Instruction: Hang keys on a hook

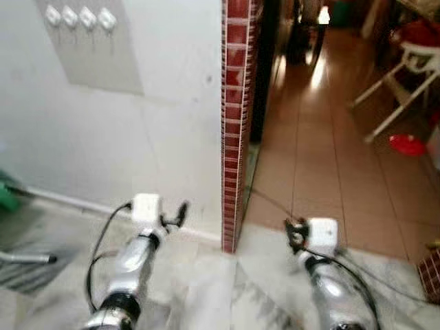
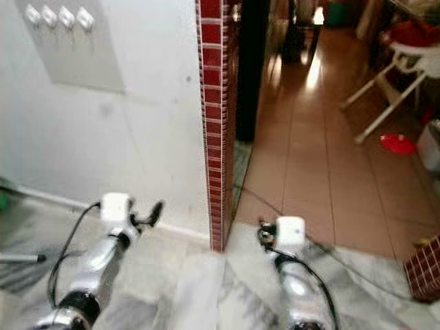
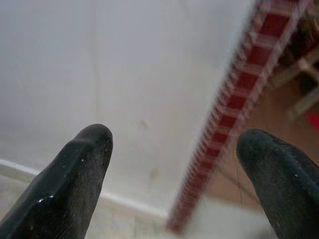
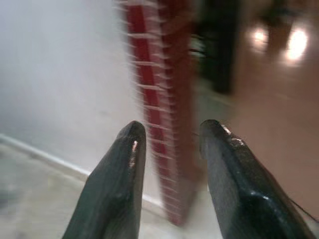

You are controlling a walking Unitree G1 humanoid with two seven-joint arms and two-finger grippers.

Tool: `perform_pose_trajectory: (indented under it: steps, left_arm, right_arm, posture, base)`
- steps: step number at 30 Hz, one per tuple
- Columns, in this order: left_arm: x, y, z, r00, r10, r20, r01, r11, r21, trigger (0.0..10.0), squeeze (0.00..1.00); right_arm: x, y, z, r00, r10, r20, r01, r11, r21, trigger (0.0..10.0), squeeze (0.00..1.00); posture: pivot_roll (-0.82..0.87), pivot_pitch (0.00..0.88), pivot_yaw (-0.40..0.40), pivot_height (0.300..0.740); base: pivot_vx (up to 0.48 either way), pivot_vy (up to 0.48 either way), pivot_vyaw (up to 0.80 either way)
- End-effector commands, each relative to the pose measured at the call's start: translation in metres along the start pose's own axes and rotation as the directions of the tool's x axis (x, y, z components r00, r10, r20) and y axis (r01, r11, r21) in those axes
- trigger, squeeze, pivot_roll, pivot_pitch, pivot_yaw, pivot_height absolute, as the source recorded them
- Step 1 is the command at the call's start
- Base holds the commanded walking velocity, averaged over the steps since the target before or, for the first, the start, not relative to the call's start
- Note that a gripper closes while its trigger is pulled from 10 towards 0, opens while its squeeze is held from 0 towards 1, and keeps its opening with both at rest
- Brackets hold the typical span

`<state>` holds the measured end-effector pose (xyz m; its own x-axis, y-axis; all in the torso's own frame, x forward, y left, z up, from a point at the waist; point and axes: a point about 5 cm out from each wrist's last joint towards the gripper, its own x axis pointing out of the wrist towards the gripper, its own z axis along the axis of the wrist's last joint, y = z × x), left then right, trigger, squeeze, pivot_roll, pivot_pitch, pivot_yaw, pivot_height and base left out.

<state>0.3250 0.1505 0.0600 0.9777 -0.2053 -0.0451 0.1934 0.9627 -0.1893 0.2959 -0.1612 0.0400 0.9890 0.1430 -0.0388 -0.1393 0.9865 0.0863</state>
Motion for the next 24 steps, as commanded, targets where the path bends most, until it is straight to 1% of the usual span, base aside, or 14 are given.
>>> perform_pose_trajectory:
  steps: [1, 4, 7, 9, 10, 11, 12, 14, 15, 16, 18, 21, 22, 24]
  left_arm:
    - [-0.006, -0.003, 0.000, 0.999, -0.007, 0.033, 0.007, 1.000, 0.007, 10.0, 0.00]
    - [-0.008, -0.007, 0.003, 0.998, 0.004, 0.065, -0.004, 1.000, 0.000, 10.0, 0.00]
    - [-0.010, -0.017, 0.012, 0.992, -0.036, 0.120, 0.032, 0.999, 0.035, 10.0, 0.00]
    - [-0.011, -0.023, 0.019, 0.987, -0.061, 0.148, 0.057, 0.998, 0.028, 10.0, 0.00]
    - [-0.013, -0.028, 0.026, 0.983, -0.065, 0.170, 0.066, 0.998, 0.002, 10.0, 0.00]
    - [-0.013, -0.028, 0.026, 0.983, -0.065, 0.170, 0.066, 0.998, 0.002, 10.0, 0.00]
    - [-0.016, -0.032, 0.031, 0.980, -0.076, 0.186, 0.081, 0.997, -0.018, 10.0, 0.00]
    - [-0.021, -0.035, 0.036, 0.975, -0.099, 0.201, 0.103, 0.995, -0.010, 10.0, 0.00]
    - [-0.023, -0.035, 0.037, 0.974, -0.100, 0.205, 0.104, 0.994, -0.010, 10.0, 0.00]
    - [-0.028, -0.032, 0.040, 0.974, -0.093, 0.207, 0.102, 0.994, -0.032, 10.0, 0.00]
    - [-0.031, -0.029, 0.041, 0.975, -0.089, 0.205, 0.100, 0.994, -0.043, 10.0, 0.00]
    - [-0.037, -0.024, 0.046, 0.975, -0.080, 0.208, 0.092, 0.995, -0.049, 10.0, 0.00]
    - [-0.040, -0.020, 0.048, 0.979, -0.063, 0.195, 0.078, 0.994, -0.073, 10.0, 0.00]
    - [-0.041, -0.015, 0.049, 0.982, -0.039, 0.187, 0.057, 0.994, -0.090, 10.0, 0.00]
  right_arm:
    - [-0.005, -0.001, 0.003, 0.999, -0.001, 0.036, 0.001, 1.000, 0.008, 10.0, 0.00]
    - [-0.008, 0.003, 0.005, 0.999, 0.006, 0.054, -0.006, 1.000, 0.015, 10.0, 0.00]
    - [-0.011, 0.010, 0.009, 0.997, 0.023, 0.079, -0.025, 0.999, 0.021, 10.0, 0.00]
    - [-0.013, 0.015, 0.015, 0.994, 0.037, 0.102, -0.041, 0.999, 0.032, 10.0, 0.00]
    - [-0.016, 0.021, 0.022, 0.990, 0.054, 0.127, -0.059, 0.998, 0.032, 10.0, 0.00]
    - [-0.016, 0.021, 0.022, 0.990, 0.054, 0.127, -0.059, 0.998, 0.032, 10.0, 0.00]
    - [-0.018, 0.024, 0.027, 0.988, 0.064, 0.143, -0.069, 0.997, 0.032, 10.0, 0.00]
    - [-0.022, 0.028, 0.031, 0.985, 0.072, 0.158, -0.081, 0.996, 0.047, 10.0, 0.00]
    - [-0.024, 0.029, 0.033, 0.983, 0.078, 0.165, -0.086, 0.995, 0.047, 10.0, 0.00]
    - [-0.028, 0.029, 0.038, 0.981, 0.081, 0.176, -0.092, 0.994, 0.053, 10.0, 0.00]
    - [-0.031, 0.028, 0.041, 0.980, 0.081, 0.180, -0.092, 0.994, 0.057, 10.0, 0.00]
    - [-0.036, 0.024, 0.047, 0.980, 0.079, 0.182, -0.090, 0.994, 0.054, 10.0, 0.00]
    - [-0.038, 0.020, 0.050, 0.982, 0.068, 0.176, -0.078, 0.996, 0.052, 10.0, 0.00]
    - [-0.039, 0.017, 0.052, 0.984, 0.060, 0.170, -0.069, 0.996, 0.048, 10.0, 0.00]
  posture:
    - [-0.06, 0.000, 0.026, 0.740]
    - [-0.06, 0.000, 0.022, 0.740]
    - [-0.05, 0.000, 0.016, 0.740]
    - [-0.05, 0.000, 0.013, 0.740]
    - [-0.05, 0.000, 0.013, 0.740]
    - [-0.05, 0.000, 0.013, 0.740]
    - [-0.05, 0.000, 0.007, 0.740]
    - [-0.05, 0.000, 0.007, 0.740]
    - [-0.05, 0.000, 0.001, 0.740]
    - [-0.05, 0.000, 0.001, 0.740]
    - [-0.05, 0.000, 0.002, 0.740]
    - [-0.05, 0.000, 0.003, 0.740]
    - [-0.04, 0.000, 0.002, 0.740]
    - [-0.04, 0.000, 0.002, 0.740]
  base:
    - [0.000, 0.000, 0.80]
    - [0.000, 0.000, 0.80]
    - [0.000, 0.000, 0.80]
    - [0.000, 0.000, 0.80]
    - [0.000, 0.000, 0.80]
    - [0.000, 0.000, 0.80]
    - [0.000, 0.000, 0.80]
    - [0.000, 0.000, 0.80]
    - [0.000, 0.000, 0.80]
    - [0.000, 0.000, 0.80]
    - [0.000, 0.000, 0.80]
    - [0.000, 0.000, 0.80]
    - [0.000, 0.000, 0.80]
    - [0.000, 0.000, 0.80]
